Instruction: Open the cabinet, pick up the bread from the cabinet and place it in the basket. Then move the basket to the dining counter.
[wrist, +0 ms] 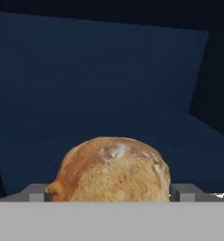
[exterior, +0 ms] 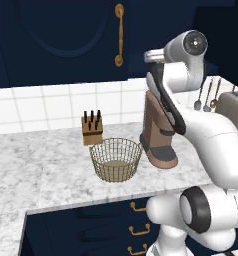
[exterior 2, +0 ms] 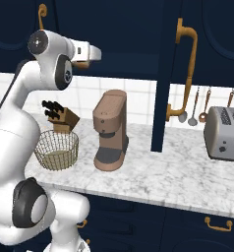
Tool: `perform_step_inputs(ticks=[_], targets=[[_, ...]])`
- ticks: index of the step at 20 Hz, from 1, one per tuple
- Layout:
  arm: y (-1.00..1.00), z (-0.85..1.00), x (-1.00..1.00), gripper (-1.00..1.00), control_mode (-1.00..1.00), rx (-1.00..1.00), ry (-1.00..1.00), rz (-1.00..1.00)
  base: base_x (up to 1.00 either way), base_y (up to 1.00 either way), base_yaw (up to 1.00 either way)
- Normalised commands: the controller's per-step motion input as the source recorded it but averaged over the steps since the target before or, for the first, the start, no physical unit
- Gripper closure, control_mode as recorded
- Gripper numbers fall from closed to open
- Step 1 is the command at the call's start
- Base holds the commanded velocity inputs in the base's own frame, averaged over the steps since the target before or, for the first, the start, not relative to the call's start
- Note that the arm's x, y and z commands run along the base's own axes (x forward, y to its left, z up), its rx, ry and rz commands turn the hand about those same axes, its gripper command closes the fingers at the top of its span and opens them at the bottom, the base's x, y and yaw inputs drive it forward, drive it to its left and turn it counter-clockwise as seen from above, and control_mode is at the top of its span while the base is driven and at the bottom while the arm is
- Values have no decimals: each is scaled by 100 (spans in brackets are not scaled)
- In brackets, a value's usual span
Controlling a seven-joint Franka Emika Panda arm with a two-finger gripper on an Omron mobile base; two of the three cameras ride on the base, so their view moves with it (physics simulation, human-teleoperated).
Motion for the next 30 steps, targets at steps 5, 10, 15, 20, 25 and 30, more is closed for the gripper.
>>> perform_step_inputs(ticks=[5,10,15,20,25,30], targets=[[21,12,-100,100,-100,1,6,0,0,0,0],[13,-1,-100,100,-100,4,7,1,0,0,0],[39,-8,-100,100,-100,8,14,4,0,0,0],[49,-36,-91,100,-100,5,23,3,0,0,0],[36,-85,-27,100,-100,0,41,0,0,0,0],[23,-100,1,100,-100,0,26,0,0,0,0]])
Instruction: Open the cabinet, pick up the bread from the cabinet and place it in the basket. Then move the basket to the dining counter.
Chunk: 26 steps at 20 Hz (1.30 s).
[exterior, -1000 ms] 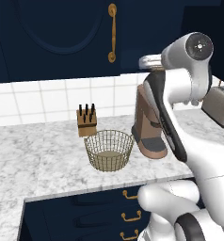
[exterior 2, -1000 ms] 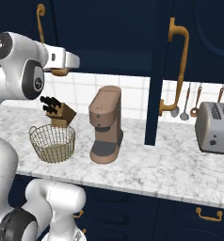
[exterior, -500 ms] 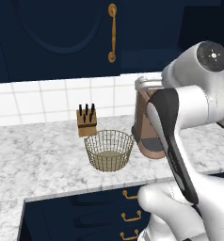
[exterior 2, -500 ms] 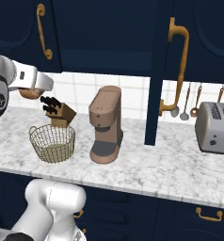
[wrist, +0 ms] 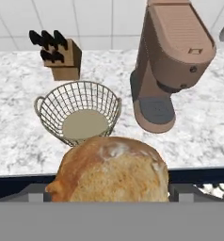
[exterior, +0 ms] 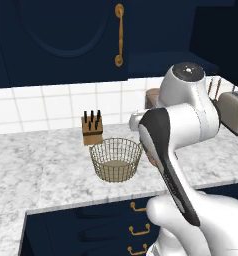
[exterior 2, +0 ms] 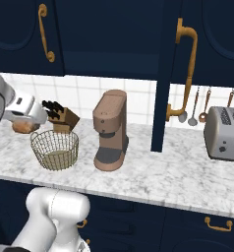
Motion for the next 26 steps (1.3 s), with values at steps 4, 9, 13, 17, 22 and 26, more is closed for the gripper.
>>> perform_step_inputs(ticks=[4,9,13,17,22,26], targets=[[56,-100,27,100,-100,0,25,0,0,0,0],[29,-100,45,100,-100,2,29,0,0,0,0],[2,-60,56,100,-100,6,13,-4,0,0,0],[0,-8,66,100,-100,0,23,-5,0,0,0],[2,0,64,100,-100,1,25,-2,0,0,0],[3,-26,45,100,-100,2,12,0,0,0,0]])
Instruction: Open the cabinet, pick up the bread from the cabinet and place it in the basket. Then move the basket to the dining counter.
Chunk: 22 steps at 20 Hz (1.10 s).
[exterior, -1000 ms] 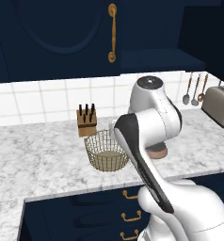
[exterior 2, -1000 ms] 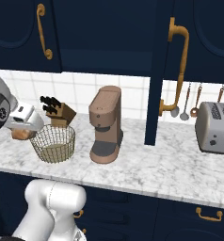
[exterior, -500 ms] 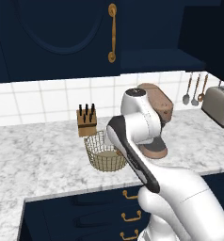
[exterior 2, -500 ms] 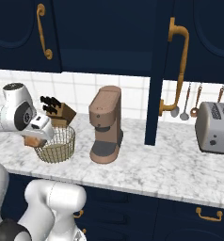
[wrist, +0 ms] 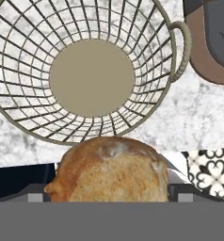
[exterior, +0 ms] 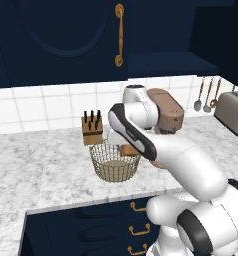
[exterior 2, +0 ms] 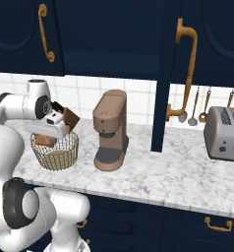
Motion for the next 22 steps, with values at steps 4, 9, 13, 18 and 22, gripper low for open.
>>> perform_step_inputs(ticks=[4,9,13,18,22], targets=[[29,-53,14,100,-100,-7,0,0,0,0,0],[19,-43,35,100,-100,-6,7,-3,0,0,0],[0,-17,65,100,-100,0,13,-3,0,0,0],[0,-27,32,100,-100,0,4,0,0,0,0],[0,-44,9,100,-100,-3,0,0,0,0,0]])
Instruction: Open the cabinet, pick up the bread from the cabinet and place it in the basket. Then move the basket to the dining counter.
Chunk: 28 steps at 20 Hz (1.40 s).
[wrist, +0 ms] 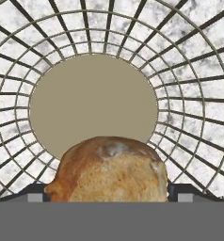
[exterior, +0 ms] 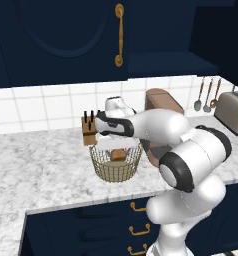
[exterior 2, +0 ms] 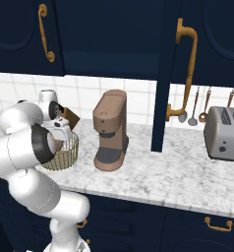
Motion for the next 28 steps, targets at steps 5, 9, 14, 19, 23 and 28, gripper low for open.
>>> perform_step_inputs(ticks=[5,9,14,19,23,28], targets=[[0,-28,5,100,-100,-1,-1,0,0,0,0],[0,-7,0,-100,-100,0,0,0,0,0,0],[0,-1,0,-100,-100,0,0,0,0,0,0],[0,0,0,-100,-100,0,0,0,0,0,0],[0,1,0,-100,-100,0,0,0,0,0,0],[2,33,-19,-100,-100,3,-8,6,0,0,0]])
